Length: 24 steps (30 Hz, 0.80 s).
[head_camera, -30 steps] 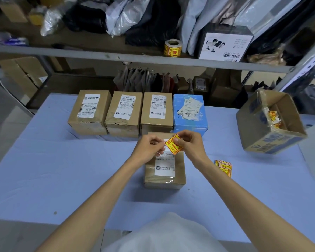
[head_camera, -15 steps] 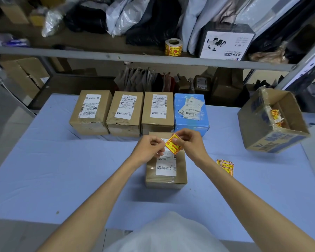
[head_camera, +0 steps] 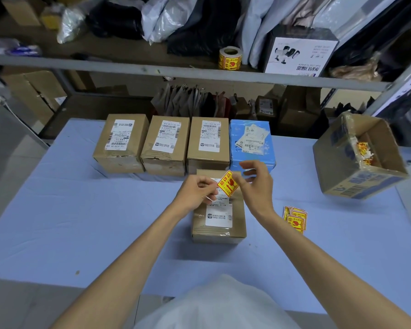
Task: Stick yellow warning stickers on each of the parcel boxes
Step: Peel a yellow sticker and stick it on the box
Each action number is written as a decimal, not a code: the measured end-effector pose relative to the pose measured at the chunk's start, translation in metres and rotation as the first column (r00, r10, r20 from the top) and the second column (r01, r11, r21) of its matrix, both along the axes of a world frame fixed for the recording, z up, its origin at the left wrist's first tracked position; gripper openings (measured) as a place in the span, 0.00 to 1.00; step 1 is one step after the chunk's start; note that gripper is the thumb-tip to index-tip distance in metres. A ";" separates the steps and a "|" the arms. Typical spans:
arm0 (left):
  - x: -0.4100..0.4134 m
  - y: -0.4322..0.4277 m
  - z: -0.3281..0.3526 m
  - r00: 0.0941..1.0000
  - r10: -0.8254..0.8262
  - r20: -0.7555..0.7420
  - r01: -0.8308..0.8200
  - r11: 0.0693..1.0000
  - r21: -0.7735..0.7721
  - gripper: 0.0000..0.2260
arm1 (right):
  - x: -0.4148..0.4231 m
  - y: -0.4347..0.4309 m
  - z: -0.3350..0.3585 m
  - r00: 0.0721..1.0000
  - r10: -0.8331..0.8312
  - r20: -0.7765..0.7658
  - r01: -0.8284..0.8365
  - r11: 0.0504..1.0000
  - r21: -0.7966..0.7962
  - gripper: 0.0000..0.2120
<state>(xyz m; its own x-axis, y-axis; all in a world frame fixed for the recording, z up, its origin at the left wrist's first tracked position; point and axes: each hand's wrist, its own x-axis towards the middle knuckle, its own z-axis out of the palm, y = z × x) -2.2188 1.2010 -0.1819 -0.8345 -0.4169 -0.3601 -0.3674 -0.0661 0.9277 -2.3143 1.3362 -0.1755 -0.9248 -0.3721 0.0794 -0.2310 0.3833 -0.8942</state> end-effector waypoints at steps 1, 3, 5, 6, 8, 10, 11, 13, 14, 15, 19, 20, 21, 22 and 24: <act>0.000 0.000 -0.001 1.000 0.008 0.000 -0.008 1.000 0.007 0.02 | 0.002 0.000 0.001 0.998 -0.016 -0.054 0.015 1.000 -0.018 0.10; 0.000 -0.001 -0.001 1.000 0.025 -0.004 -0.024 0.999 0.023 0.02 | 0.006 0.000 0.002 0.994 0.024 -0.107 -0.027 0.999 -0.030 0.07; 0.000 -0.001 -0.001 0.999 0.045 -0.016 -0.044 0.998 0.054 0.03 | 0.008 -0.001 0.000 0.985 0.125 -0.116 -0.123 0.992 0.022 0.05; -0.001 -0.001 0.000 0.998 0.051 -0.023 -0.049 0.997 0.066 0.03 | 0.009 -0.002 -0.003 0.977 0.175 -0.121 -0.168 0.983 0.066 0.03; -0.002 -0.001 0.001 0.998 0.049 -0.027 -0.047 0.996 0.081 0.03 | 0.012 -0.003 -0.008 0.960 0.242 -0.139 -0.222 0.964 0.143 0.01; -0.004 0.001 0.002 0.999 0.043 -0.026 -0.041 0.996 0.085 0.02 | 0.014 -0.003 -0.013 0.956 0.253 -0.152 -0.228 0.960 0.162 0.00; -0.004 0.001 0.002 0.999 0.042 -0.025 -0.040 0.996 0.082 0.03 | 0.014 -0.003 -0.014 0.956 0.251 -0.149 -0.228 0.961 0.157 0.00; -0.004 0.001 0.001 0.999 0.037 -0.024 -0.036 0.997 0.072 0.03 | 0.013 -0.003 -0.014 0.960 0.252 -0.121 -0.234 0.961 0.146 0.01; -0.004 0.001 0.000 0.999 0.032 -0.025 -0.031 0.997 0.066 0.03 | 0.013 -0.003 -0.014 0.961 0.254 -0.105 -0.238 0.960 0.146 0.02; -0.004 0.000 -0.001 0.999 0.027 -0.025 -0.025 0.998 0.059 0.03 | 0.013 -0.003 -0.013 0.961 0.259 -0.096 -0.244 0.958 0.148 0.02; -0.005 0.001 -0.003 1.000 0.010 -0.023 -0.010 0.999 0.038 0.05 | 0.012 -0.003 -0.010 0.959 0.273 -0.082 -0.258 0.954 0.152 0.04; -0.006 0.002 -0.003 1.000 0.007 -0.022 -0.007 1.000 0.030 0.06 | 0.011 -0.003 -0.009 0.960 0.268 -0.081 -0.254 0.956 0.148 0.04; -0.007 0.002 -0.002 1.000 0.004 -0.022 -0.003 1.000 0.023 0.06 | 0.011 -0.003 -0.010 0.962 0.260 -0.082 -0.247 0.958 0.143 0.04; -0.007 0.002 -0.002 1.000 0.001 -0.022 0.000 1.000 0.018 0.05 | 0.011 -0.003 -0.010 0.965 0.250 -0.083 -0.238 0.961 0.139 0.05; -0.008 0.002 -0.003 1.000 -0.004 -0.025 0.004 1.000 0.013 0.05 | 0.011 -0.003 -0.010 0.967 0.242 -0.081 -0.230 0.964 0.133 0.05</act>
<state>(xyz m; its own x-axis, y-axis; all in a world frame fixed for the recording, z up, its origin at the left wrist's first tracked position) -2.2270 1.2027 -0.1844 -0.8449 -0.4091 -0.3447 -0.3446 -0.0768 0.9356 -2.3036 1.3334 -0.1853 -0.8001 -0.5908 0.1037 -0.4097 0.4119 -0.8139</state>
